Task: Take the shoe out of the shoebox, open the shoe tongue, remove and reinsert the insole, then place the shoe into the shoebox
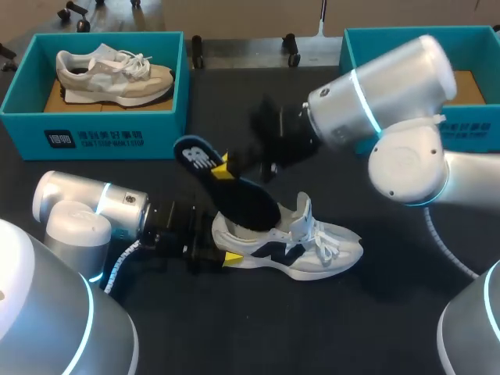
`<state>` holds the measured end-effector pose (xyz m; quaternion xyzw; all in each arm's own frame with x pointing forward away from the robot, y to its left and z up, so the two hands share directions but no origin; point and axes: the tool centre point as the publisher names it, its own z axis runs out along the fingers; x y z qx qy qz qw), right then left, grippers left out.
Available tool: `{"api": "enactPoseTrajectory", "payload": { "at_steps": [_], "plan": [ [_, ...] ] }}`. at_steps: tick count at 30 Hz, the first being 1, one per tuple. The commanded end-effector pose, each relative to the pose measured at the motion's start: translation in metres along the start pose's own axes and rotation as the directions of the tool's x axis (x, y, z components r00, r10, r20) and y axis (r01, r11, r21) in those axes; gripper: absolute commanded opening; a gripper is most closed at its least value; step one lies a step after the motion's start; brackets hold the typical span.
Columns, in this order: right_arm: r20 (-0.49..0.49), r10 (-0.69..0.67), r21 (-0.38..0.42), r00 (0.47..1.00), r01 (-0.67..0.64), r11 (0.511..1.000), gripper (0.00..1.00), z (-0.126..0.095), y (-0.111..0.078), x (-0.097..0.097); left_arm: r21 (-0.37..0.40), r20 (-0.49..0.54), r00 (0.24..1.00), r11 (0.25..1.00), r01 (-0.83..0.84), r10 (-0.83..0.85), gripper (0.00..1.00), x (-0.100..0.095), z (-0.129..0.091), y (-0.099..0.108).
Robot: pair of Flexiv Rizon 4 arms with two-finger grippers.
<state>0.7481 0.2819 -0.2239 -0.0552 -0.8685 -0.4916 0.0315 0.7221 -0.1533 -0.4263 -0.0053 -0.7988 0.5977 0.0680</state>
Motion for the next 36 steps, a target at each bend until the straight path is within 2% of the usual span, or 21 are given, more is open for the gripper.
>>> {"api": "enactPoseTrajectory", "payload": {
  "at_steps": [1, 16, 20, 27, 31, 36],
  "plan": [
    [0.013, 0.035, -0.065, 0.999, -0.035, 0.997, 0.0, -0.03, 0.004, 0.011, -0.002, 0.0, 1.0, 1.0, 0.0, 0.0, 0.0, -0.004, 0.0, 0.005],
    [0.013, 0.035, -0.065, 0.999, -0.035, 0.997, 0.0, -0.03, 0.004, 0.011, -0.002, 0.0, 1.0, 1.0, 0.0, 0.0, 0.0, -0.004, 0.0, 0.005],
    [0.008, 0.051, -0.095, 0.999, -0.051, 0.994, 0.0, -0.028, 0.01, 0.005, -0.002, 0.0, 1.0, 1.0, 0.0, 0.0, 0.0, -0.004, 0.0, 0.005],
    [0.03, 0.059, -0.12, 0.998, -0.055, 0.991, 0.0, -0.041, 0.029, 0.005, -0.002, 0.0, 1.0, 1.0, 0.0, 0.0, 0.0, -0.004, 0.0, 0.005],
    [-0.005, 0.105, -0.167, 0.994, -0.104, 0.98, 0.0, -0.049, 0.04, 0.003, -0.002, 0.0, 1.0, 1.0, 0.0, 0.0, 0.0, -0.004, 0.0, 0.005],
    [-0.005, 0.105, -0.167, 0.994, -0.104, 0.98, 0.0, -0.049, 0.04, 0.003, -0.002, 0.0, 1.0, 1.0, 0.0, 0.0, 0.0, -0.004, 0.0, 0.005]
  ]
}}
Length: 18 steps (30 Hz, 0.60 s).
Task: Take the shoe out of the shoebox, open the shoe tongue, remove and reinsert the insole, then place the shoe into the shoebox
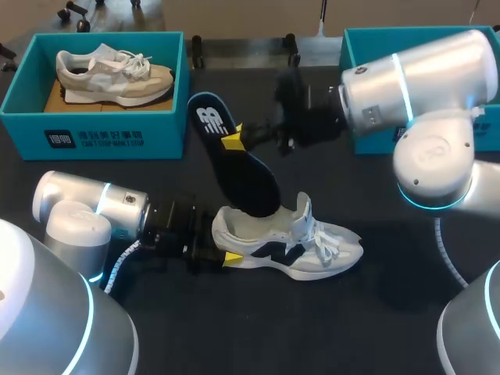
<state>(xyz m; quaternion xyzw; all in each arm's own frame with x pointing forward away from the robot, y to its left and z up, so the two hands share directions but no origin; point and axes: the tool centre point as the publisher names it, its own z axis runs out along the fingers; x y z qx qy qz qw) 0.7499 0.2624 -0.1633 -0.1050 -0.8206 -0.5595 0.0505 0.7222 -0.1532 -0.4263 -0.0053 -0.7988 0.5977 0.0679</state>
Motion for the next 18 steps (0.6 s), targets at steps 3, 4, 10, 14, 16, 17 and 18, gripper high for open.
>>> {"api": "enactPoseTrajectory", "payload": {
  "at_steps": [3, 4, 10, 14, 16, 17, 18],
  "plan": [
    [-0.002, -0.001, -0.002, 1.0, 0.001, 1.0, 0.0, -0.002, -0.002, 0.0, -0.002, 0.0, 1.0, 1.0, 0.0, 0.0, 0.0, -0.003, 0.0, 0.005],
    [-0.002, -0.001, -0.002, 1.0, 0.001, 1.0, 0.0, -0.002, -0.002, 0.0, -0.002, 0.0, 1.0, 1.0, 0.0, 0.0, 0.0, -0.003, 0.0, 0.005],
    [-0.002, -0.001, -0.002, 1.0, 0.001, 1.0, 0.0, -0.002, -0.002, 0.0, -0.002, 0.0, 1.0, 1.0, 0.0, 0.0, 0.0, -0.003, 0.0, 0.005],
    [0.034, 0.012, -0.046, 0.999, -0.01, 0.999, 0.0, -0.011, 0.007, -0.005, -0.002, 0.0, 1.0, 1.0, 0.0, 0.0, 0.0, -0.003, 0.0, 0.005],
    [0.056, 0.02, -0.069, 0.998, -0.016, 0.997, 0.0, -0.023, 0.015, -0.006, -0.002, 0.0, 1.0, 1.0, 0.0, 0.0, 0.0, -0.003, 0.0, 0.005],
    [0.068, 0.027, -0.071, 0.997, -0.022, 0.997, 0.0, -0.027, 0.018, -0.006, -0.002, 0.0, 1.0, 1.0, 0.0, 0.0, 0.0, -0.003, 0.0, 0.005],
    [0.076, 0.034, -0.076, 0.997, -0.028, 0.997, 0.0, -0.032, 0.02, -0.006, -0.002, 0.0, 1.0, 1.0, 0.0, 0.0, 0.0, -0.003, 0.0, 0.005]
  ]
}}
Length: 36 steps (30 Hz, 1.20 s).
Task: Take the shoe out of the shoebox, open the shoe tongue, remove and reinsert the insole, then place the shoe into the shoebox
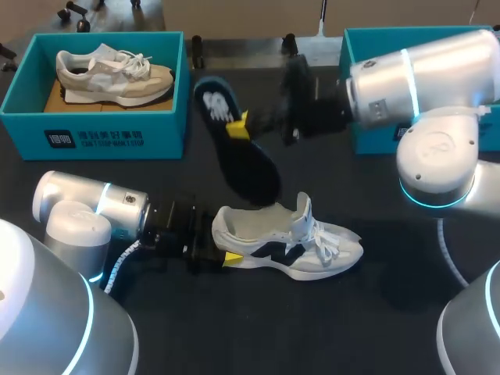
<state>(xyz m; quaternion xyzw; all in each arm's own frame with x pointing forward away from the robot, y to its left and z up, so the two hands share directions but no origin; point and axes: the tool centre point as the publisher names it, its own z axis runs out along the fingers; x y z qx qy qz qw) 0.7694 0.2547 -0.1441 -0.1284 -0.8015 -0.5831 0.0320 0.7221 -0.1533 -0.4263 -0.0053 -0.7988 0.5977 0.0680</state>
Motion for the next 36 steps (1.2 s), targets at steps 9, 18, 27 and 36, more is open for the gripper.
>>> {"api": "enactPoseTrajectory", "payload": {
  "at_steps": [9, 18, 27, 36],
  "plan": [
    [0.047, 0.11, -0.035, 0.993, -0.108, 0.993, 0.0, -0.045, 0.021, 0.014, -0.002, 0.0, 1.0, 1.0, 0.0, 0.0, 0.0, -0.004, 0.0, 0.005],
    [0.047, 0.11, -0.035, 0.993, -0.108, 0.993, 0.0, -0.045, 0.021, 0.014, -0.002, 0.0, 1.0, 1.0, 0.0, 0.0, 0.0, -0.004, 0.0, 0.005],
    [0.129, 0.14, -0.064, 0.982, -0.132, 0.989, 0.0, -0.089, 0.026, 0.019, -0.002, 0.0, 1.0, 1.0, 0.0, 0.0, 0.0, -0.004, 0.0, 0.005],
    [0.089, 0.162, -0.111, 0.983, -0.152, 0.982, 0.0, -0.131, 0.033, 0.034, -0.002, 0.0, 1.0, 1.0, 0.0, 0.0, 0.0, -0.004, 0.0, 0.005]
  ]
}}
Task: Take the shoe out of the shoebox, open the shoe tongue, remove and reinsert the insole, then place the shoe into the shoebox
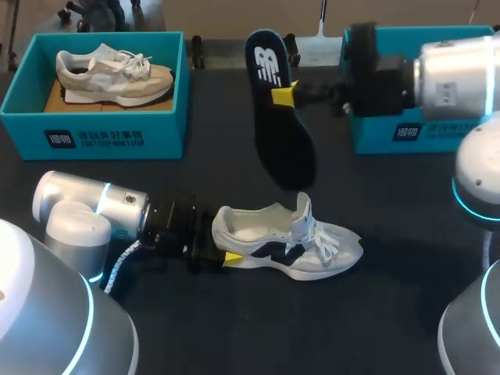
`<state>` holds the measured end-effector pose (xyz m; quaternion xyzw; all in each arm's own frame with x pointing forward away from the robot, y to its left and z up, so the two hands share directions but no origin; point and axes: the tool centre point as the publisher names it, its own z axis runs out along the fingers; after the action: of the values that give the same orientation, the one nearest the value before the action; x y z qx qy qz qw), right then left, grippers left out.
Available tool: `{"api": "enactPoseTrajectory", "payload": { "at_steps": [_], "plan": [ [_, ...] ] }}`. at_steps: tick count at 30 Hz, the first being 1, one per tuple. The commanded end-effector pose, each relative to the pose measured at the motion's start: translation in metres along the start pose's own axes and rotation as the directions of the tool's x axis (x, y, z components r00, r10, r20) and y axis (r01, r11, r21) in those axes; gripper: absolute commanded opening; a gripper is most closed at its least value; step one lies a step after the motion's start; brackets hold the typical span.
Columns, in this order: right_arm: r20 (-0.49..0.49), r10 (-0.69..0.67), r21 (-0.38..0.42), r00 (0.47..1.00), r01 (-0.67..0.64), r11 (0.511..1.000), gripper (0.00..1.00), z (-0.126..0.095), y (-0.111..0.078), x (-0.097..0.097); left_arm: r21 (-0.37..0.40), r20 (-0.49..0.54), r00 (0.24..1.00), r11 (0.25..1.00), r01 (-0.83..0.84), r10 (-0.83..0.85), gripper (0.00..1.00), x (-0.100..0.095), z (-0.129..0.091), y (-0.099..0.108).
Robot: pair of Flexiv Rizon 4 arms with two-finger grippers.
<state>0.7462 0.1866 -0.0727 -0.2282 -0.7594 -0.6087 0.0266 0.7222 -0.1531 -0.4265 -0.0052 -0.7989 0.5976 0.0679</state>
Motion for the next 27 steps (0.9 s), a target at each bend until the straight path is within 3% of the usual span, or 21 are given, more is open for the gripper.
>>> {"api": "enactPoseTrajectory", "payload": {
  "at_steps": [1, 14, 23, 27],
  "plan": [
    [-0.018, -0.004, -0.005, 1.0, 0.004, 1.0, 0.0, -0.043, -0.005, 0.003, -0.002, 0.0, 1.0, 1.0, 0.0, 0.0, 0.0, -0.003, 0.0, 0.005],
    [-0.018, -0.004, -0.005, 1.0, 0.004, 1.0, 0.0, -0.043, -0.005, 0.003, -0.002, 0.0, 1.0, 1.0, 0.0, 0.0, 0.0, -0.003, 0.0, 0.005],
    [0.011, 0.025, -0.035, 1.0, -0.025, 0.999, 0.0, -0.072, 0.013, 0.025, -0.002, 0.0, 1.0, 1.0, 0.0, 0.0, 0.0, -0.003, 0.0, 0.005],
    [-0.032, 0.024, -0.05, 0.999, -0.026, 0.998, 0.0, -0.084, 0.017, 0.033, -0.002, 0.0, 1.0, 1.0, 0.0, 0.0, 0.0, -0.003, 0.0, 0.005]
  ]
}}
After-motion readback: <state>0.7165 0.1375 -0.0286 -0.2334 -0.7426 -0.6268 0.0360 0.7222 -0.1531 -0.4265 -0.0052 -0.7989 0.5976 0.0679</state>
